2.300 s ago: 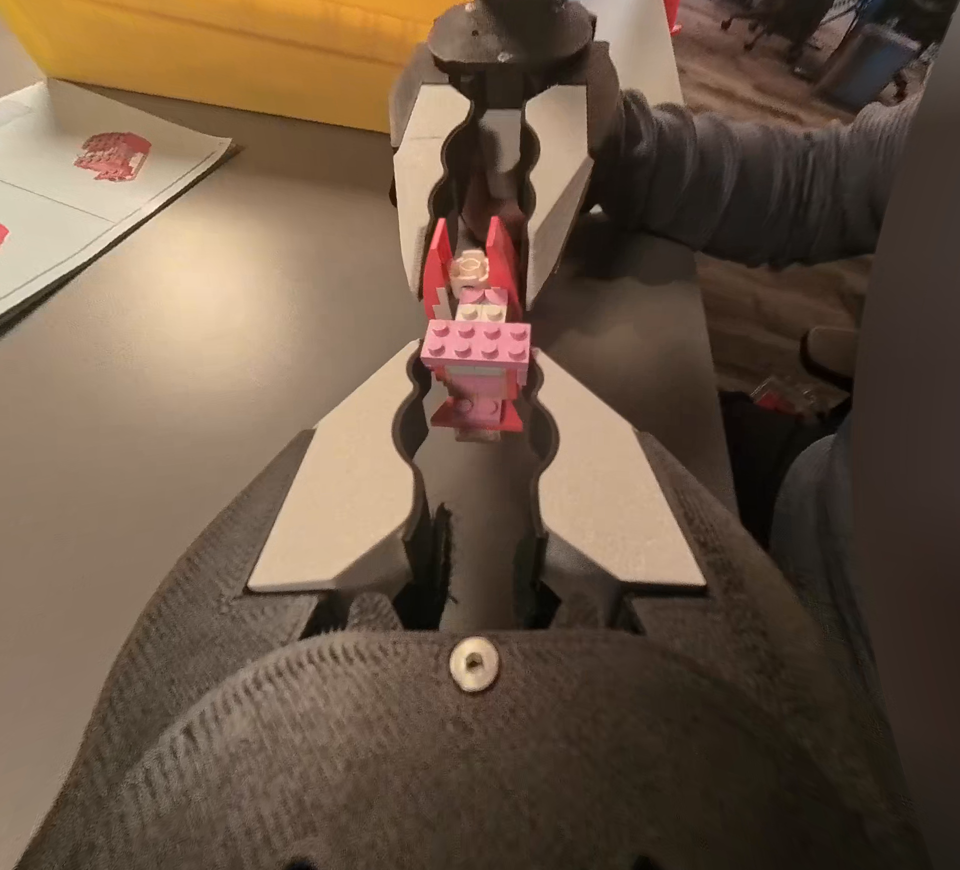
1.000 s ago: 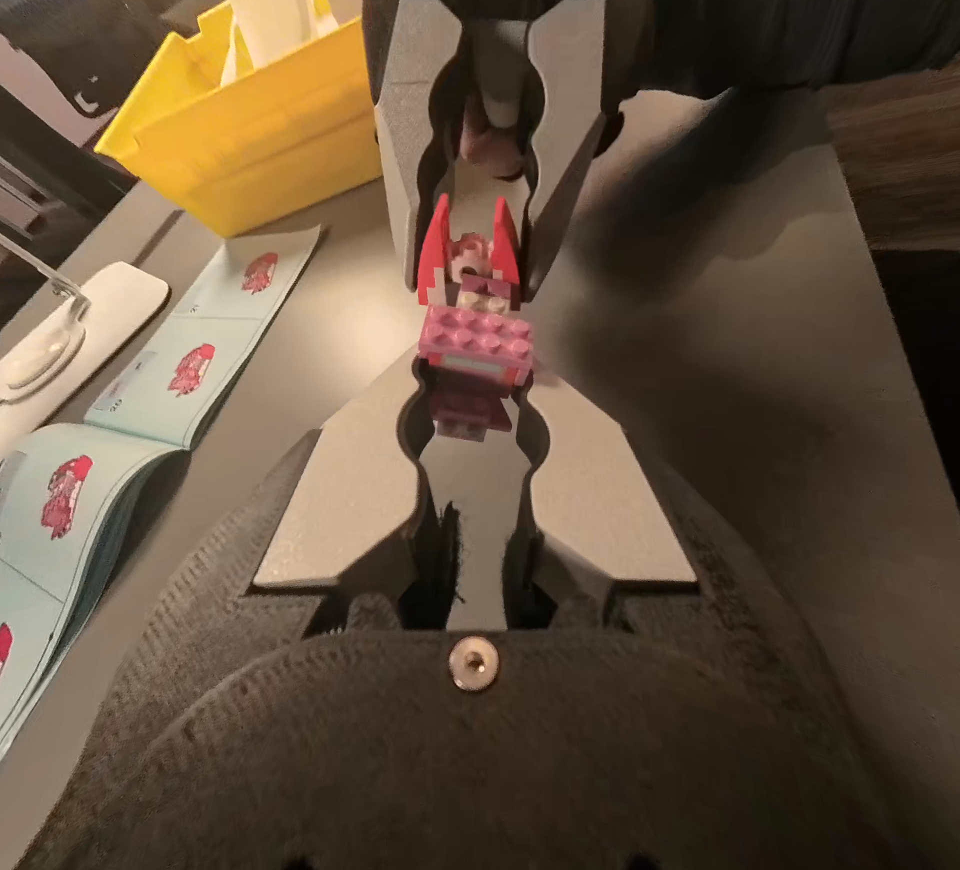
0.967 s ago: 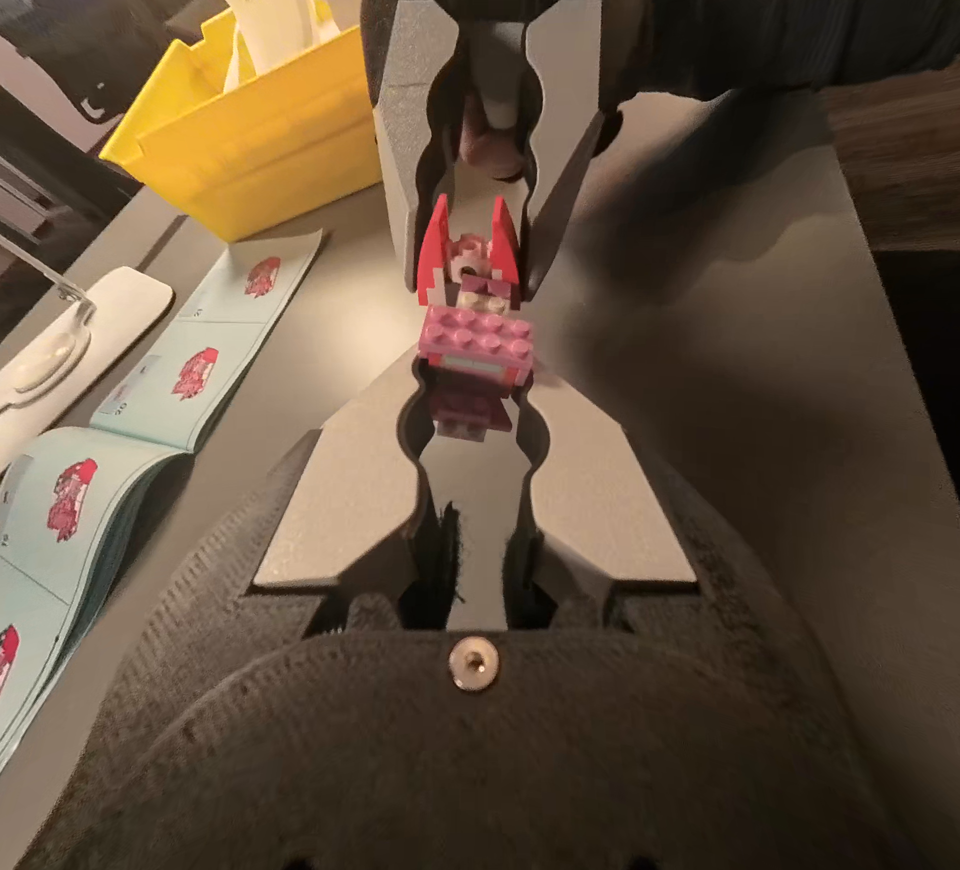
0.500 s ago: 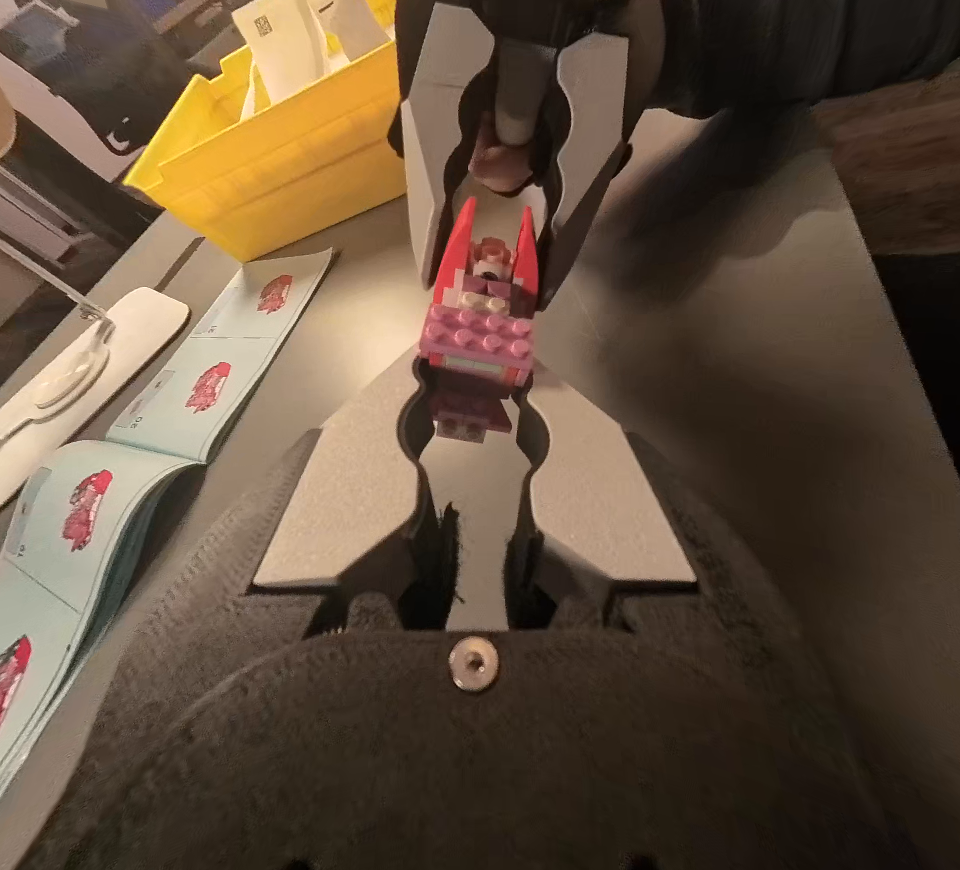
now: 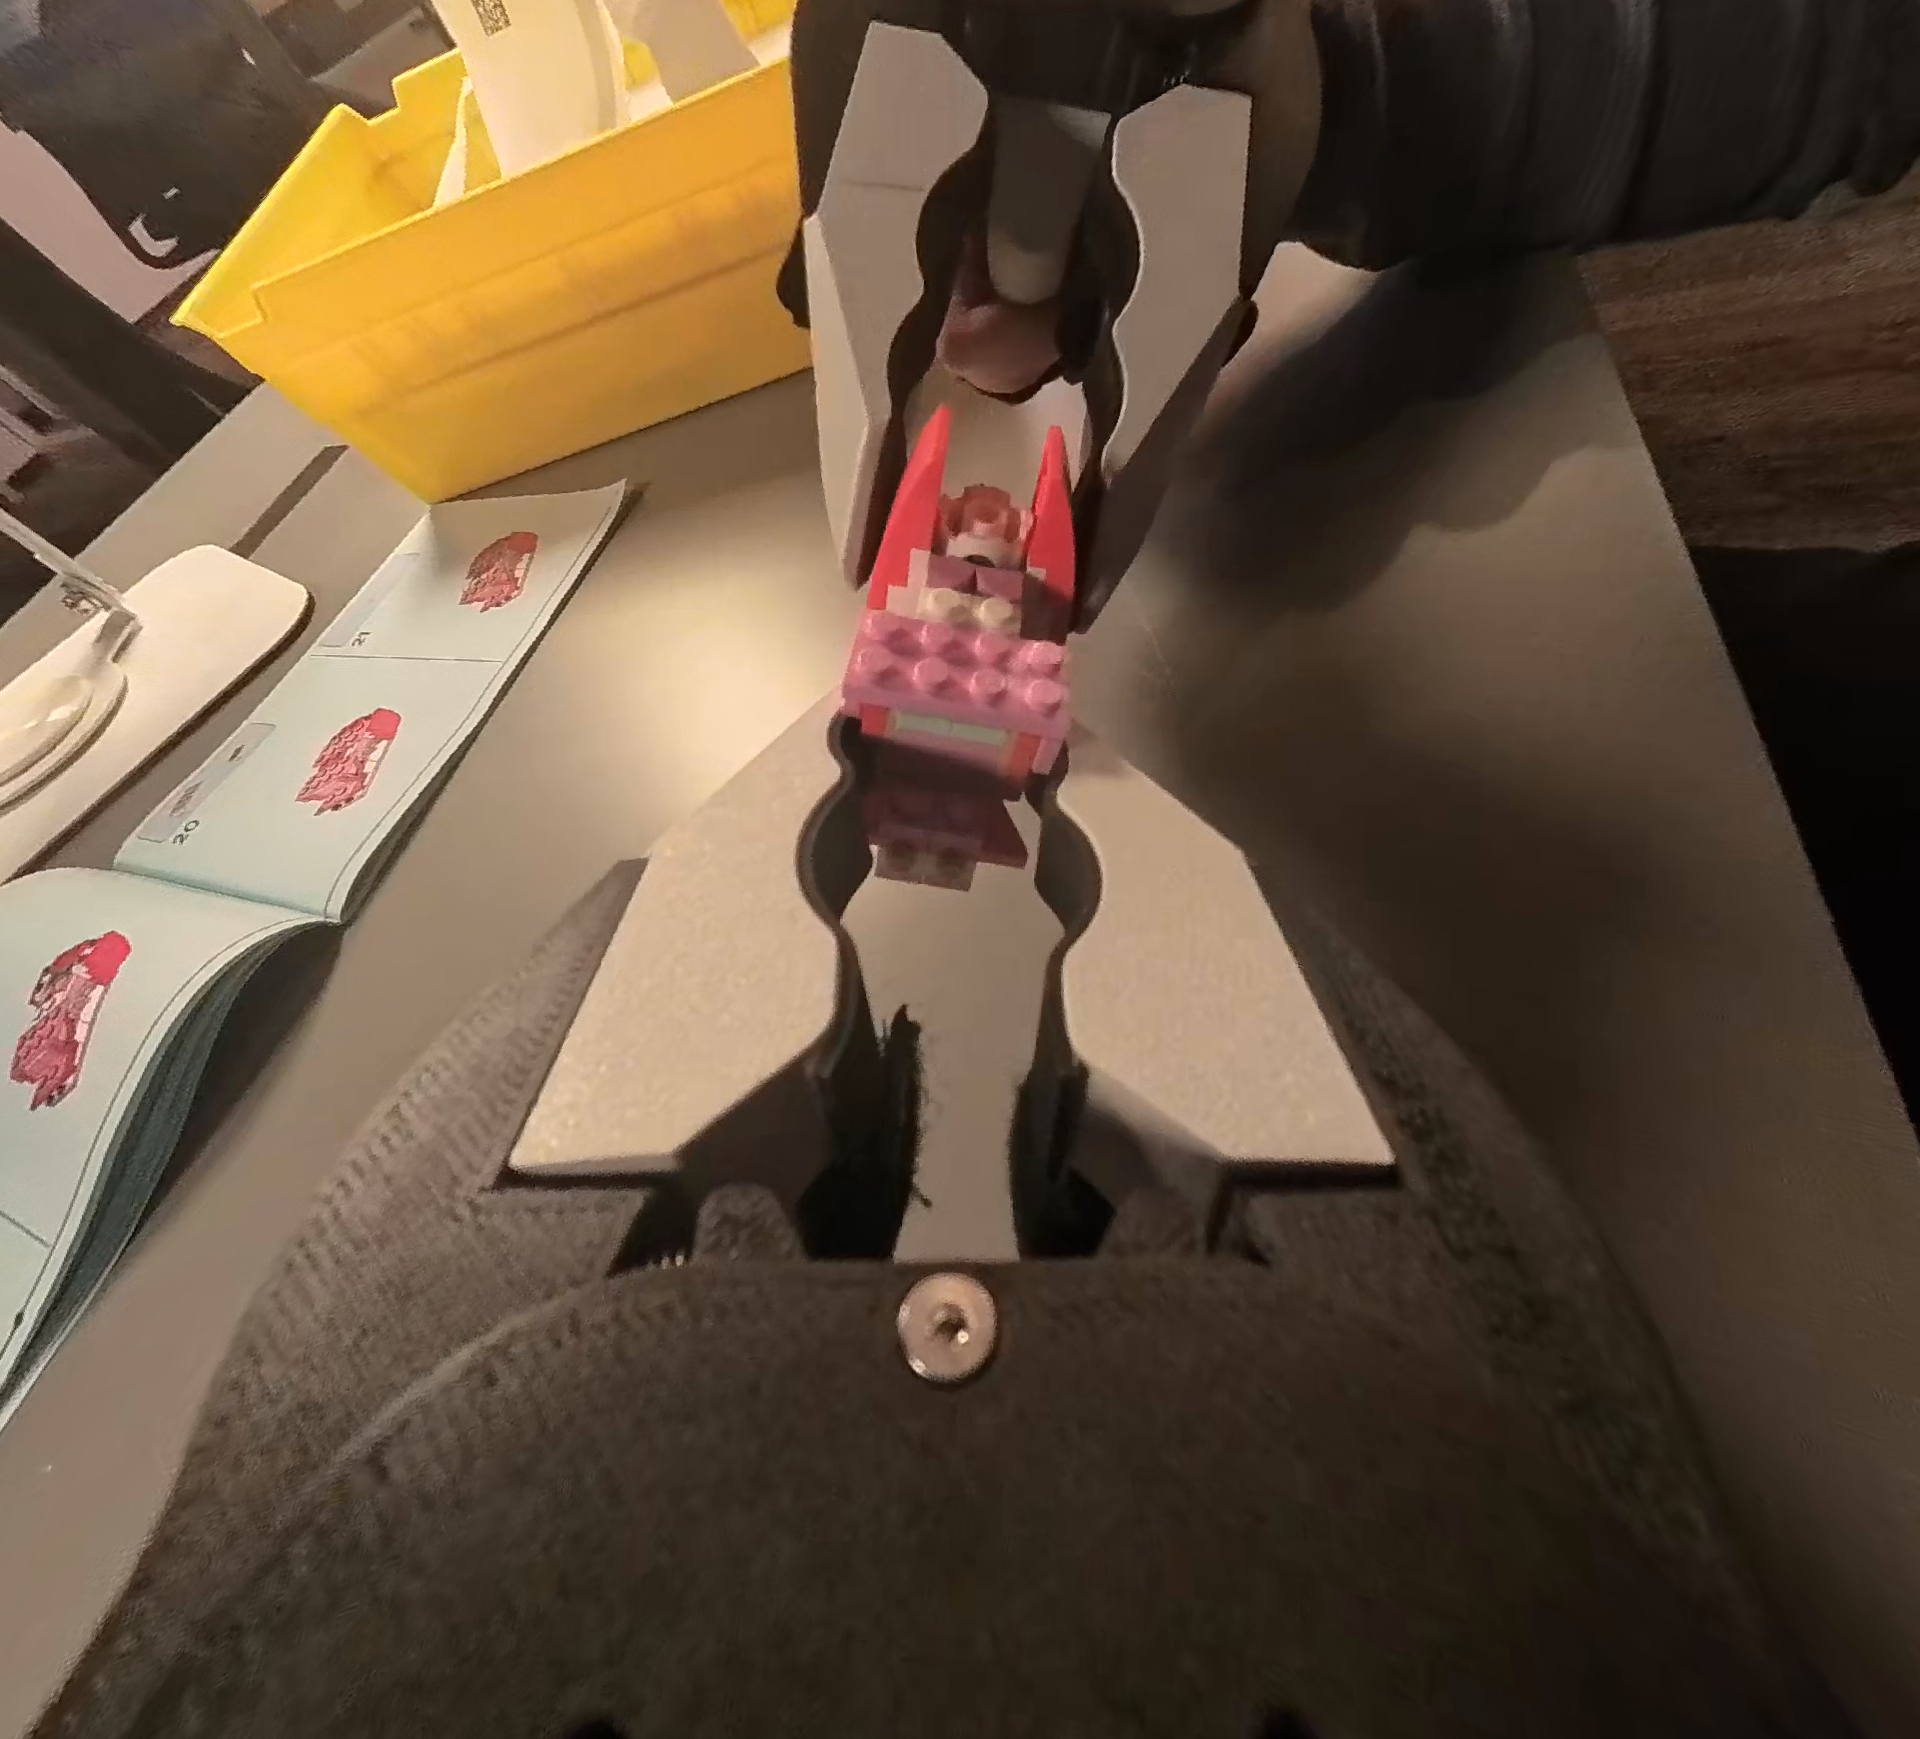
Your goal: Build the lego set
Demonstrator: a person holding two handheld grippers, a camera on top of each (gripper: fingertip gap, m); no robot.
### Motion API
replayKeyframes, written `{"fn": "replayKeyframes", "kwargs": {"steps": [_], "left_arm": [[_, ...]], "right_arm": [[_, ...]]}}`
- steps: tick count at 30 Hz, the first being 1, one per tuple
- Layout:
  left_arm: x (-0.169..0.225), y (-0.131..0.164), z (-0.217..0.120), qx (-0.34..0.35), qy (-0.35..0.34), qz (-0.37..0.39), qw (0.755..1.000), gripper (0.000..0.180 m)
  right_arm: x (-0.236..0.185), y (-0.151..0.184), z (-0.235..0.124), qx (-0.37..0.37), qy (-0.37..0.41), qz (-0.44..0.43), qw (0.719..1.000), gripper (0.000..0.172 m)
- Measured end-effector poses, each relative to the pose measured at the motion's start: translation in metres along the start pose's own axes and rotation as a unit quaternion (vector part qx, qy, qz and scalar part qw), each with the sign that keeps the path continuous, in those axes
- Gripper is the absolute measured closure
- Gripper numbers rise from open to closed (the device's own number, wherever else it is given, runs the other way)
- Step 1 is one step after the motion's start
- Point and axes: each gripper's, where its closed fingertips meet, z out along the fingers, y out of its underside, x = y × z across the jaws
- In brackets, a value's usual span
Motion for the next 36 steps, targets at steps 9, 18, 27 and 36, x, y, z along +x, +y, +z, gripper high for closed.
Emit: {"fn": "replayKeyframes", "kwargs": {"steps": [9,18,27,36], "left_arm": [[0.0008,-0.0034,0.0004,0.013,0.011,-0.021,1.000,0.155],[0.0038,0.0016,0.0031,0.004,0.022,-0.032,0.999,0.154],[0.0033,0.0030,0.0065,-0.002,0.028,-0.048,0.998,0.153],[0.0037,-0.0012,0.0062,0.012,0.037,-0.065,0.997,0.153]], "right_arm": [[0.0001,-0.0010,-0.0015,0.012,-0.008,0.020,1.000,0.137],[-0.0020,0.0022,-0.0016,0.008,-0.029,0.069,0.997,0.137],[0.0018,0.0028,-0.0036,0.015,-0.023,0.091,0.995,0.137],[0.0018,0.0026,-0.0028,0.014,-0.020,0.086,0.996,0.135]]}}
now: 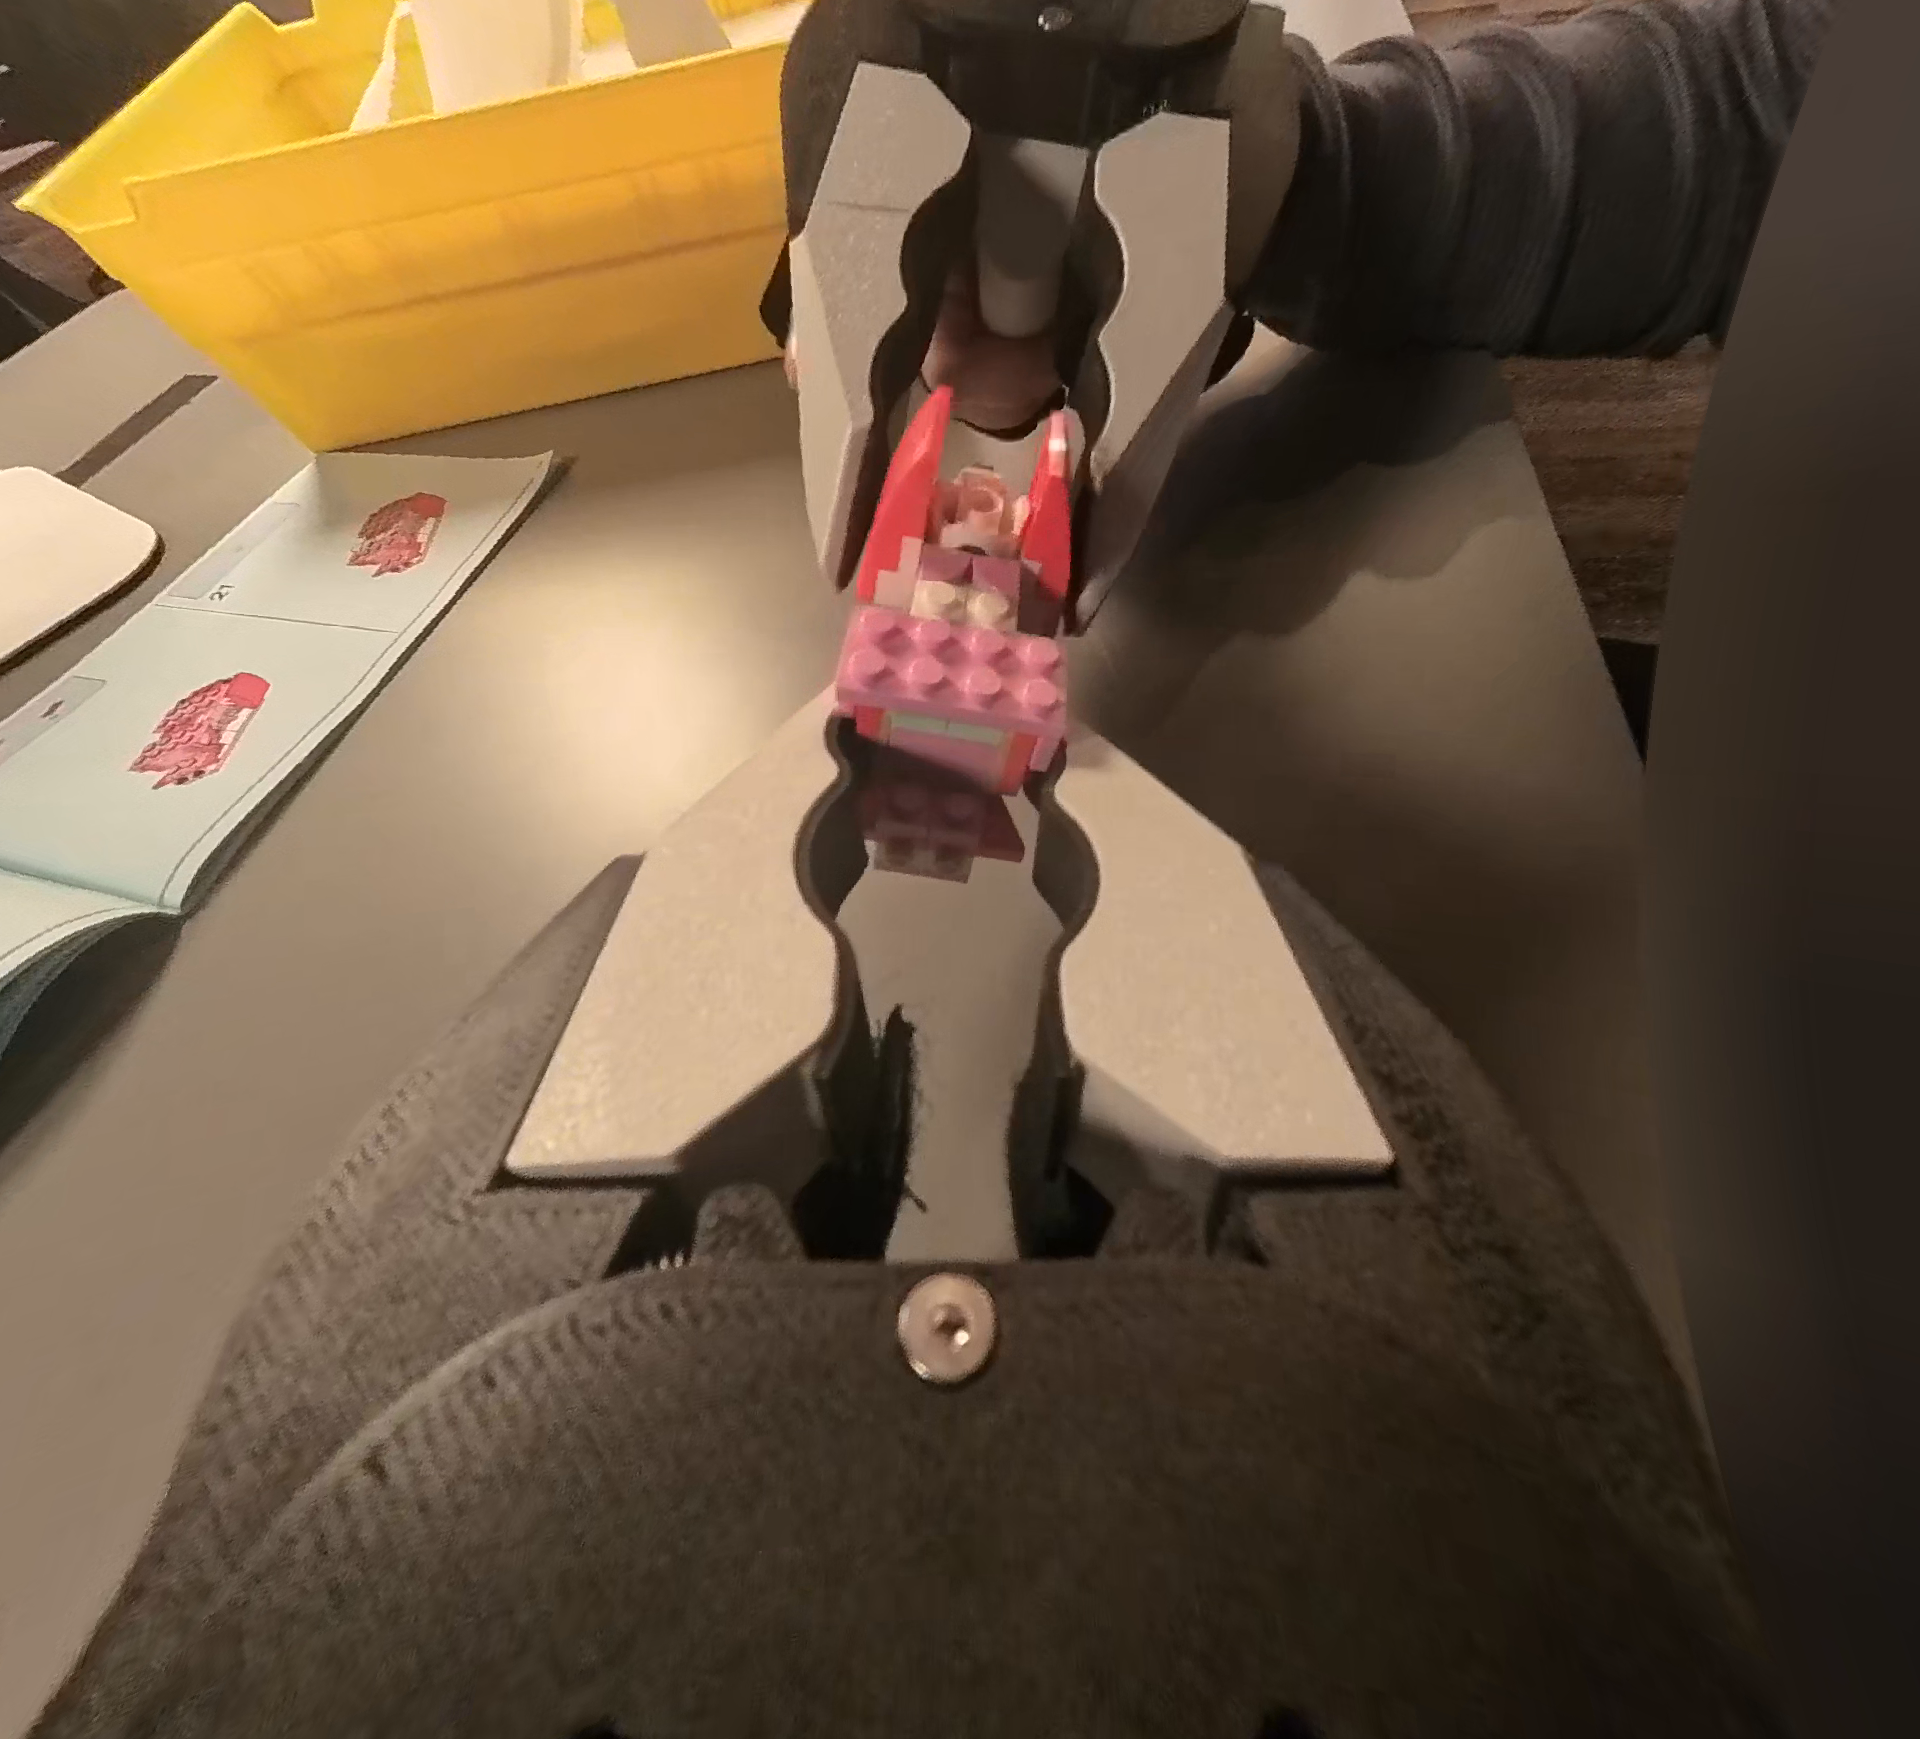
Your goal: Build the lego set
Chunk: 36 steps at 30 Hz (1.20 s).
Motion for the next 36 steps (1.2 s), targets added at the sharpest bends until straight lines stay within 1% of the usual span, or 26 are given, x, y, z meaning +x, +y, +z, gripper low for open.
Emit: {"fn": "replayKeyframes", "kwargs": {"steps": [7,17,20,24,27,29,32,34,36], "left_arm": [[0.002,-0.003,0.000,0.010,0.012,-0.012,1.000,0.153],[0.005,-0.005,0.000,0.017,0.020,-0.015,1.000,0.153],[0.006,-0.007,0.000,0.021,0.024,-0.023,0.999,0.153],[0.007,-0.008,0.000,0.024,0.032,-0.034,0.999,0.153],[0.009,-0.008,-0.001,0.022,0.050,-0.054,0.997,0.153],[0.011,-0.009,-0.002,0.023,0.067,-0.066,0.995,0.153],[0.015,-0.012,-0.004,0.031,0.095,-0.083,0.992,0.153],[0.019,-0.015,-0.006,0.035,0.113,-0.090,0.989,0.153],[0.023,-0.017,-0.007,0.039,0.130,-0.094,0.986,0.153]], "right_arm": [[0.000,-0.001,0.001,0.003,-0.001,0.011,1.000,0.133],[0.000,-0.003,0.002,0.008,-0.005,0.021,1.000,0.126],[0.000,-0.003,0.003,0.006,-0.003,0.021,1.000,0.119],[0.001,-0.007,-0.003,0.013,0.004,0.009,1.000,0.101],[0.003,-0.018,-0.016,0.021,0.040,-0.057,0.997,0.087],[0.004,-0.021,-0.022,-0.004,0.087,-0.138,0.987,0.078],[-0.004,-0.017,-0.026,-0.056,0.136,-0.278,0.949,0.082],[-0.015,-0.014,-0.027,-0.075,0.141,-0.342,0.926,0.090],[-0.026,-0.015,-0.026,-0.076,0.141,-0.386,0.909,0.097]]}}
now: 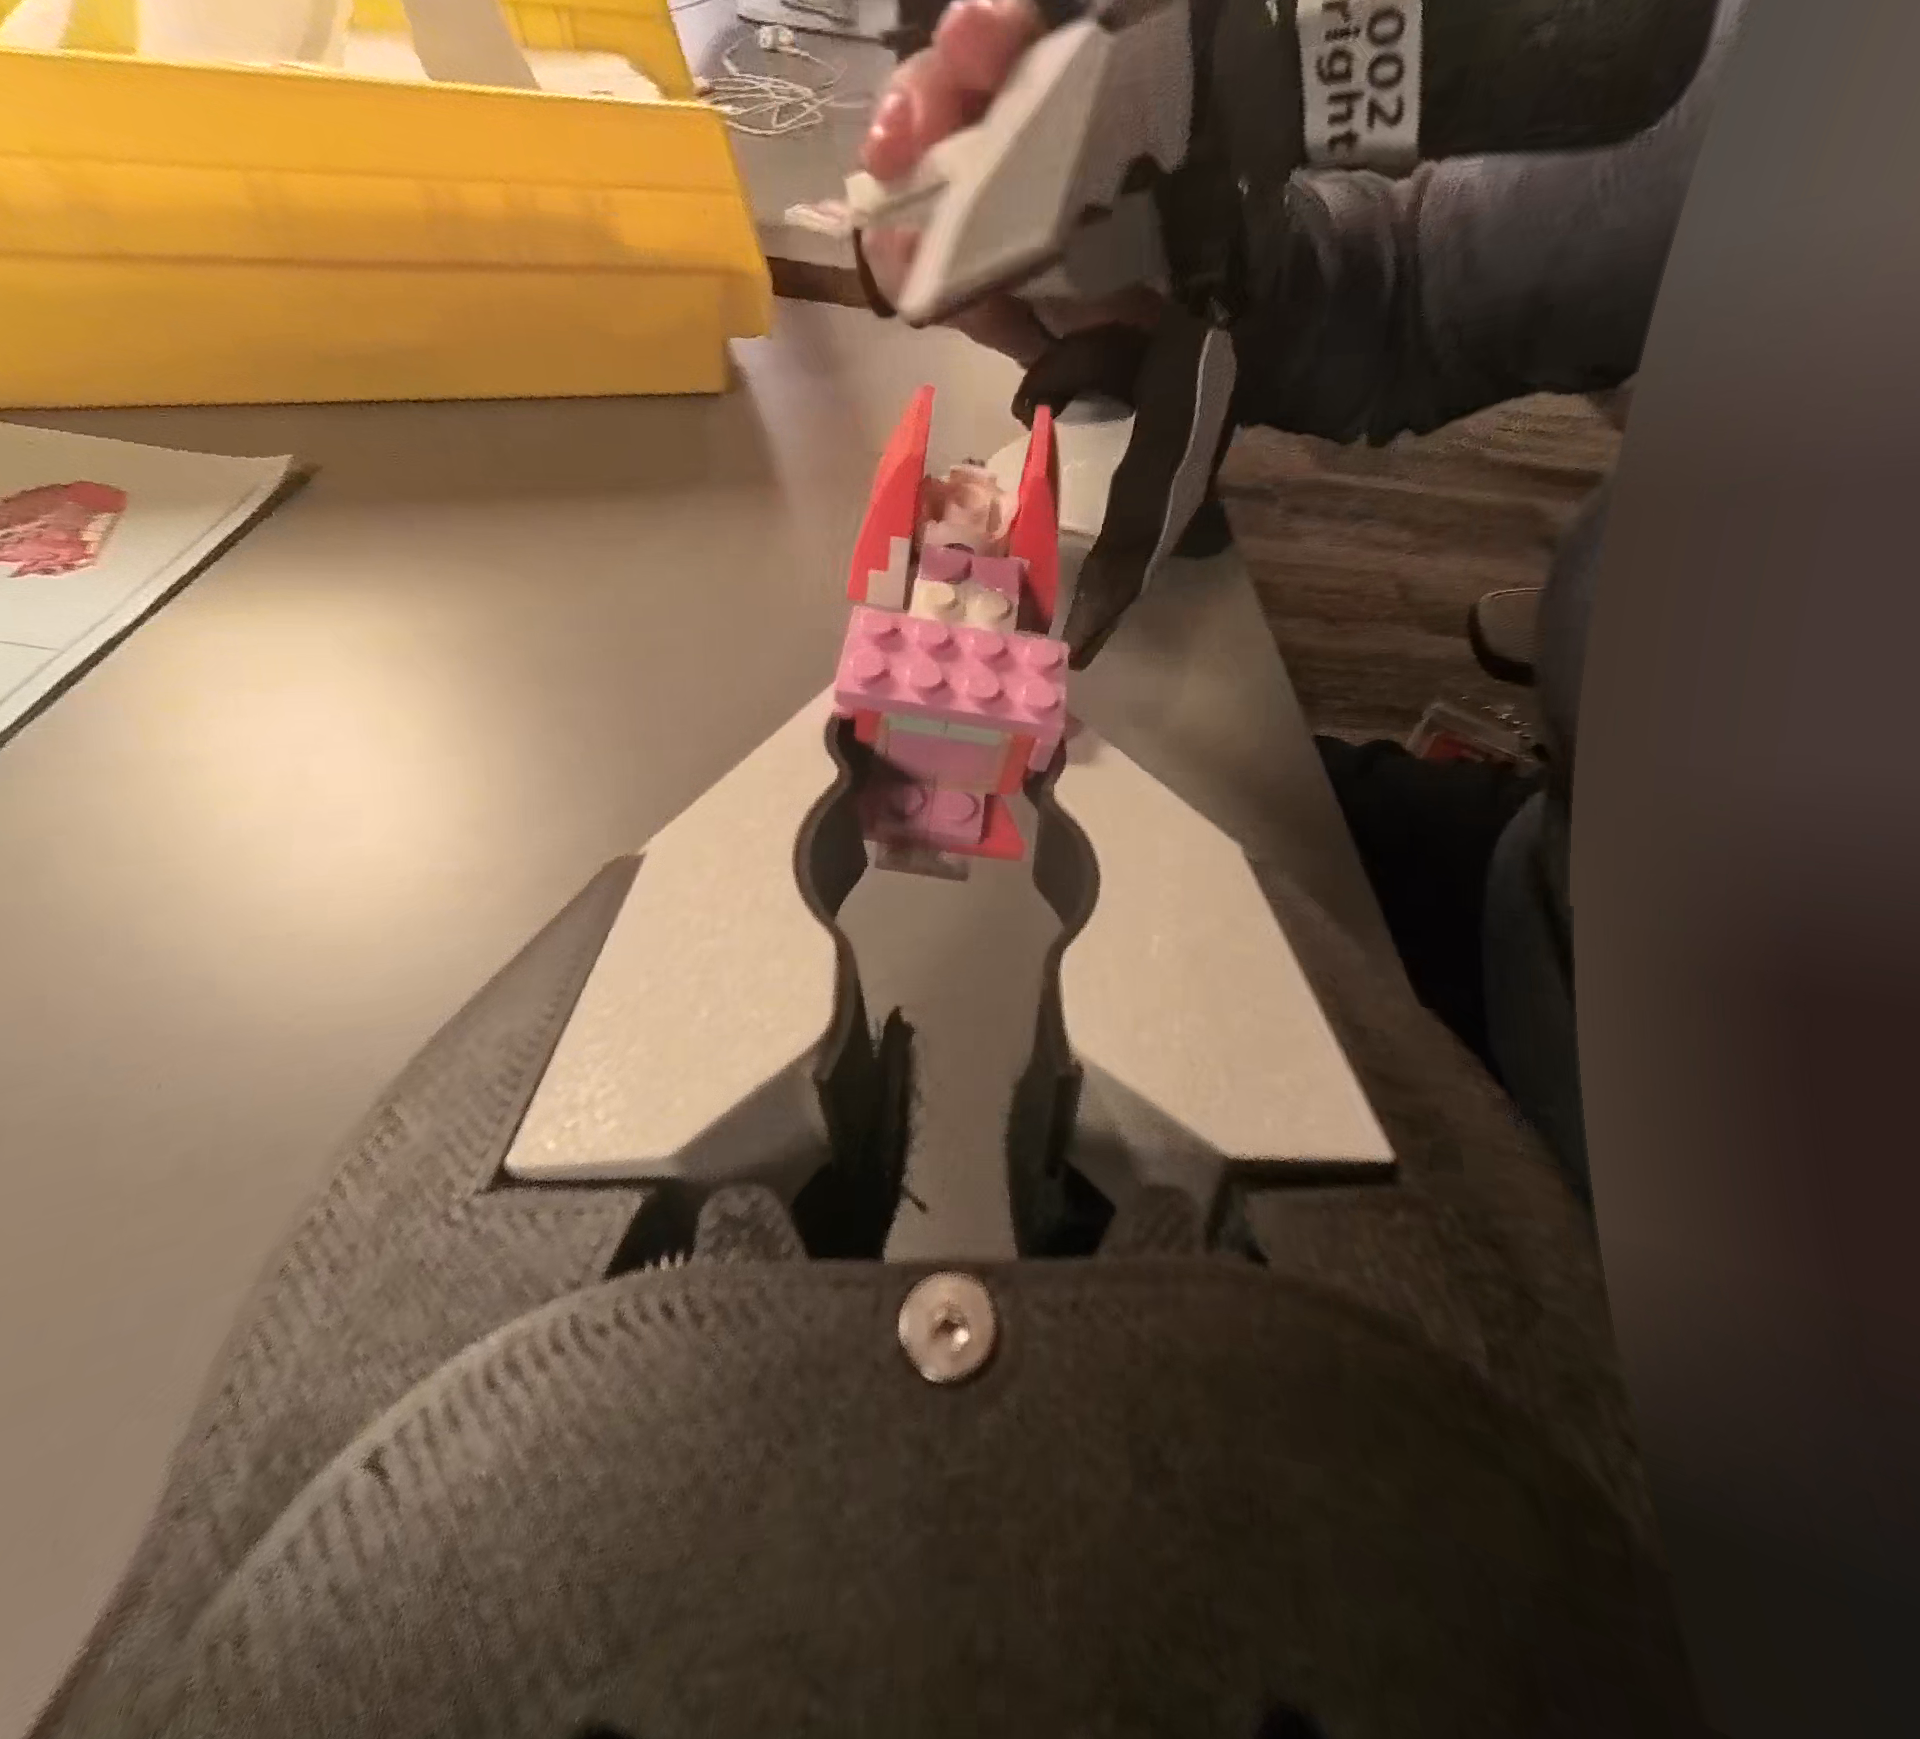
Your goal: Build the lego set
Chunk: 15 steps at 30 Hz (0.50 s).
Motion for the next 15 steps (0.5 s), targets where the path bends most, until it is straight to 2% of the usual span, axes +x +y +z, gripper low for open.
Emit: {"fn": "replayKeyframes", "kwargs": {"steps": [6,15], "left_arm": [[0.007,-0.003,0.001,0.005,0.029,-0.007,1.000,0.153],[0.013,-0.004,0.001,0.009,0.047,-0.005,0.999,0.153]], "right_arm": [[-0.002,-0.009,-0.001,0.006,0.005,-0.045,0.999,0.115],[-0.005,-0.012,0.008,0.015,-0.003,-0.059,0.998,0.122]]}}
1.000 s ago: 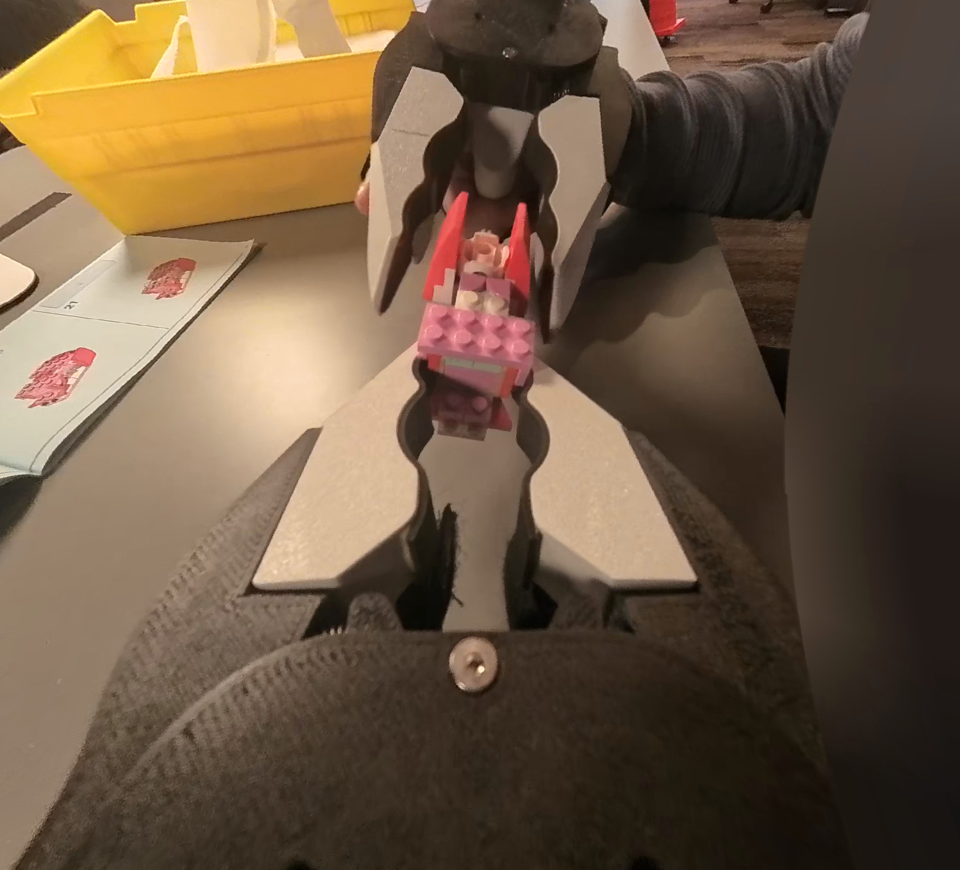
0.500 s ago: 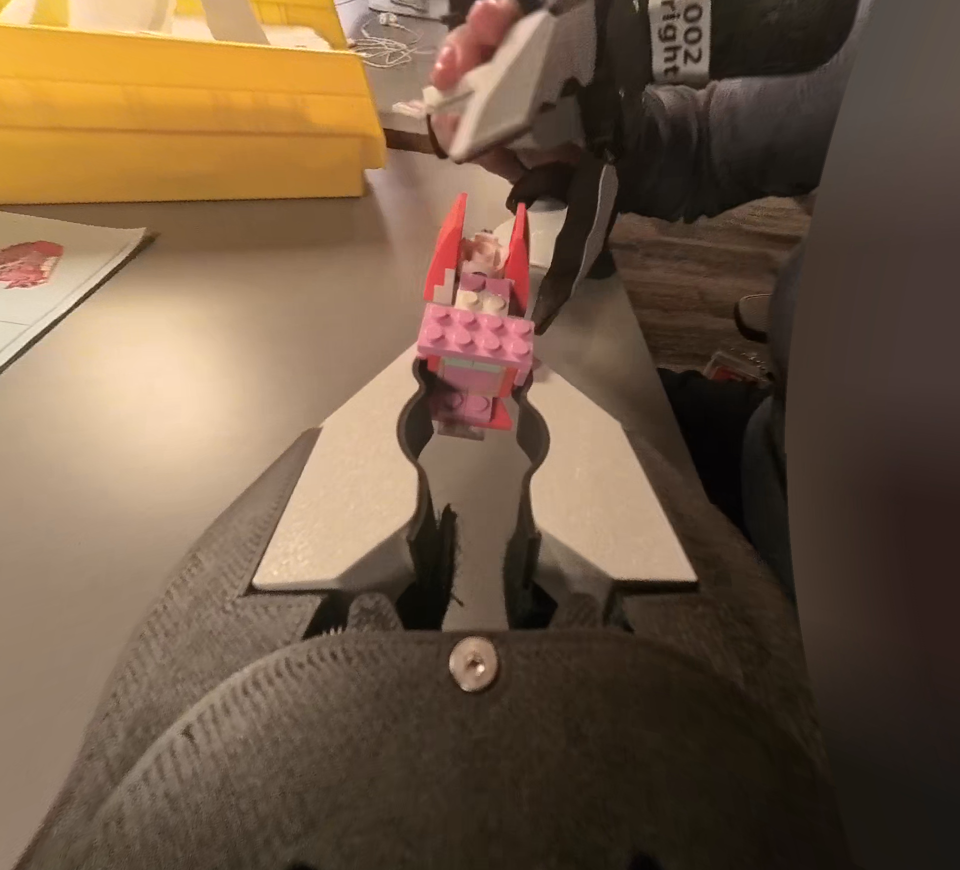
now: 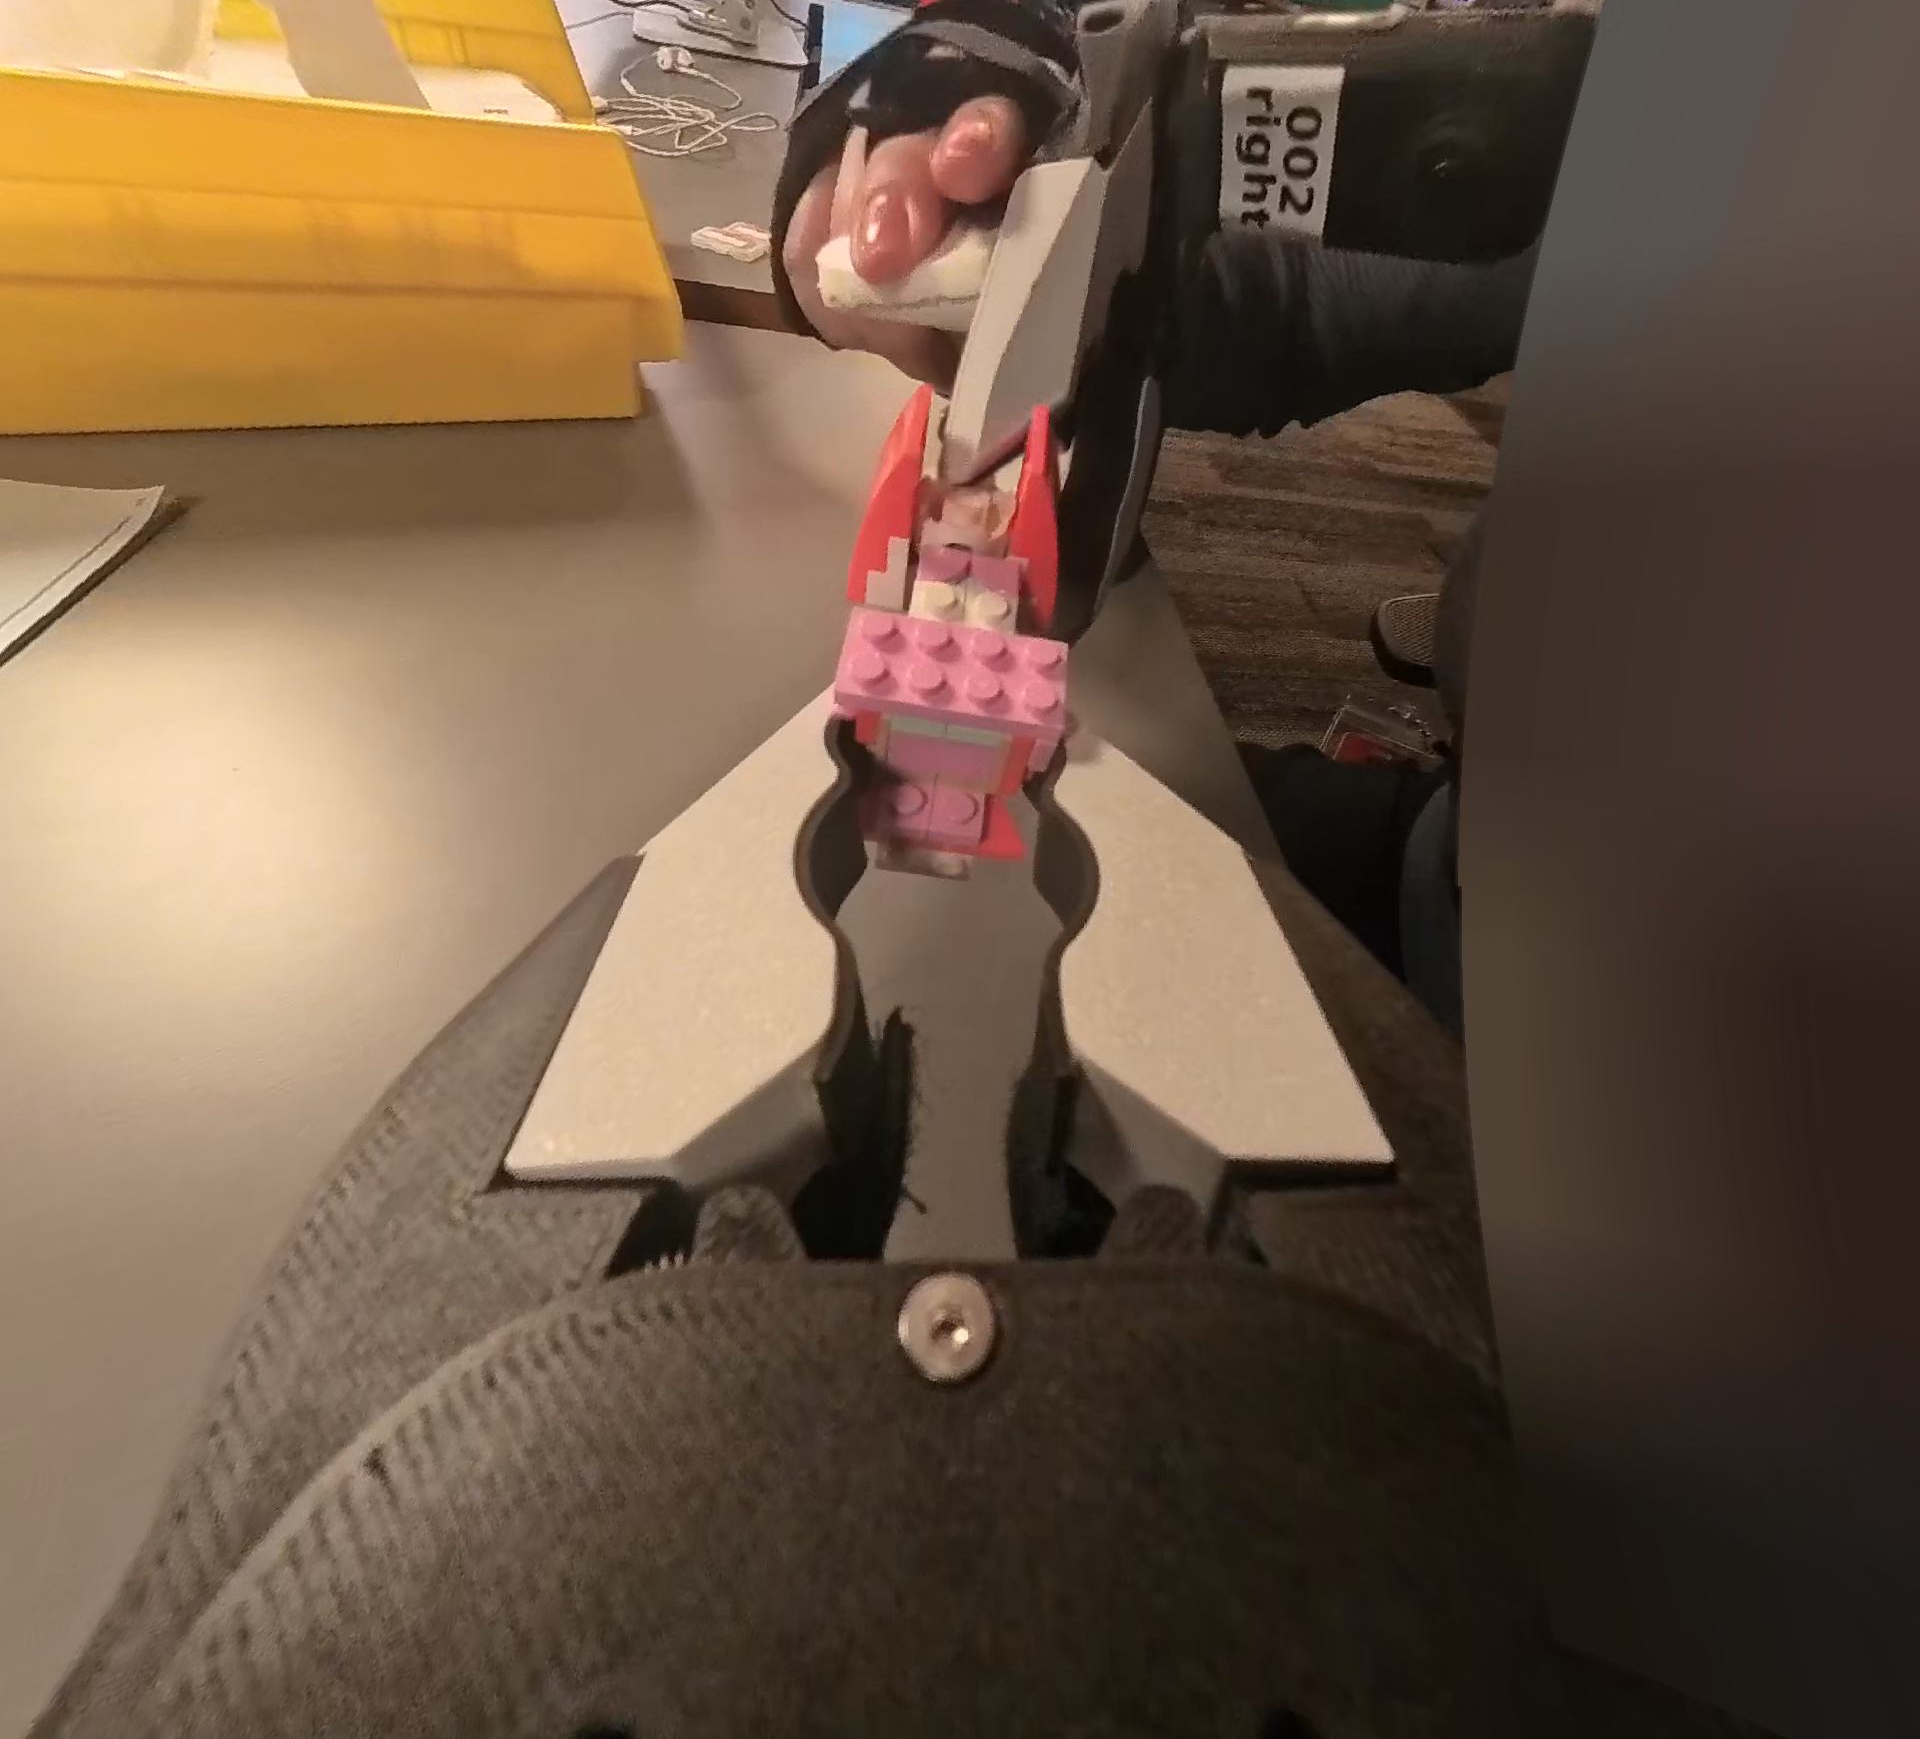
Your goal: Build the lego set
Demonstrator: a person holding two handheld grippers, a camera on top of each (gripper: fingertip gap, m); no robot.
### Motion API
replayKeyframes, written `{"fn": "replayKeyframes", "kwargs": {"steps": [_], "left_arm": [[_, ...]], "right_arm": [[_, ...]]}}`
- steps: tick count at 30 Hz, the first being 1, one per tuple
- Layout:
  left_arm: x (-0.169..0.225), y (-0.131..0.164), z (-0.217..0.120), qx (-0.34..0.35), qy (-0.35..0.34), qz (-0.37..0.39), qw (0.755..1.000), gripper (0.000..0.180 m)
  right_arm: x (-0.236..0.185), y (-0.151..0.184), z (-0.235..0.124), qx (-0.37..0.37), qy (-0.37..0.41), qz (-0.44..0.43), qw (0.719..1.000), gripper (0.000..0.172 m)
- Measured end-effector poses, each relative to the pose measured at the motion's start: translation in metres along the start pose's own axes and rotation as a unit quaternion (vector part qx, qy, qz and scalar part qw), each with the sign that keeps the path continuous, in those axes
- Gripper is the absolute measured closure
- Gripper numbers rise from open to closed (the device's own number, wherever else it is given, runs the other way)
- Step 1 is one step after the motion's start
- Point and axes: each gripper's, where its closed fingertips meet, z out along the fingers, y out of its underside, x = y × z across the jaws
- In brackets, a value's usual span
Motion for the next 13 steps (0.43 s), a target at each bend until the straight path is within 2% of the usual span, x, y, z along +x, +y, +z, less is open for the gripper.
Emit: {"fn": "replayKeyframes", "kwargs": {"steps": [8,13], "left_arm": [[0.0022,-0.0014,-0.0021,0.017,0.030,-0.037,0.999,0.153],[0.0023,-0.0008,-0.0048,0.025,0.060,-0.086,0.994,0.153]], "right_arm": [[0.0068,-0.0009,0.0034,-0.008,0.004,-0.004,1.000,0.131],[0.0083,-0.0012,0.0064,-0.016,-0.026,0.016,0.999,0.133]]}}
